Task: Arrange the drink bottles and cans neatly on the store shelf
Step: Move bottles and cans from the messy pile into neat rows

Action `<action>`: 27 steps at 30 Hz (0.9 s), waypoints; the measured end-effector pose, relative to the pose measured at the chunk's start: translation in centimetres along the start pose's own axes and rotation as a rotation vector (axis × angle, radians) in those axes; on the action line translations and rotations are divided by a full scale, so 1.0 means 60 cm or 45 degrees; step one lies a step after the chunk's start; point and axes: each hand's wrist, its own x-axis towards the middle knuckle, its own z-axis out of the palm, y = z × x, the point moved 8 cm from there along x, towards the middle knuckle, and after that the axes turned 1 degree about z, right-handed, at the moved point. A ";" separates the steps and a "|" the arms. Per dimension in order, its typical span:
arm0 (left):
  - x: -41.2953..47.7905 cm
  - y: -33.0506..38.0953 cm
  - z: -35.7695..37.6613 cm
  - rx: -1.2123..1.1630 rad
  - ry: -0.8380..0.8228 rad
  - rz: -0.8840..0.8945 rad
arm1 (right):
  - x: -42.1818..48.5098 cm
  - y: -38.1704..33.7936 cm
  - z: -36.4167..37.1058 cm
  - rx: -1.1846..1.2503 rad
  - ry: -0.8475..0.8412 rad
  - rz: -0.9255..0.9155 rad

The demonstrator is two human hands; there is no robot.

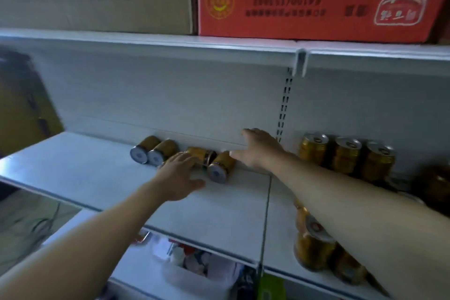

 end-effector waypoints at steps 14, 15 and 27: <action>-0.024 -0.326 -0.039 -0.043 -0.155 -0.206 | 0.087 -0.231 0.186 0.155 -0.206 0.180; -0.015 -0.336 -0.035 -0.047 -0.162 -0.209 | 0.097 -0.234 0.192 0.157 -0.213 0.189; 0.152 -0.439 -0.003 -0.295 -0.102 -0.277 | 0.167 -0.244 0.275 0.098 -0.211 0.347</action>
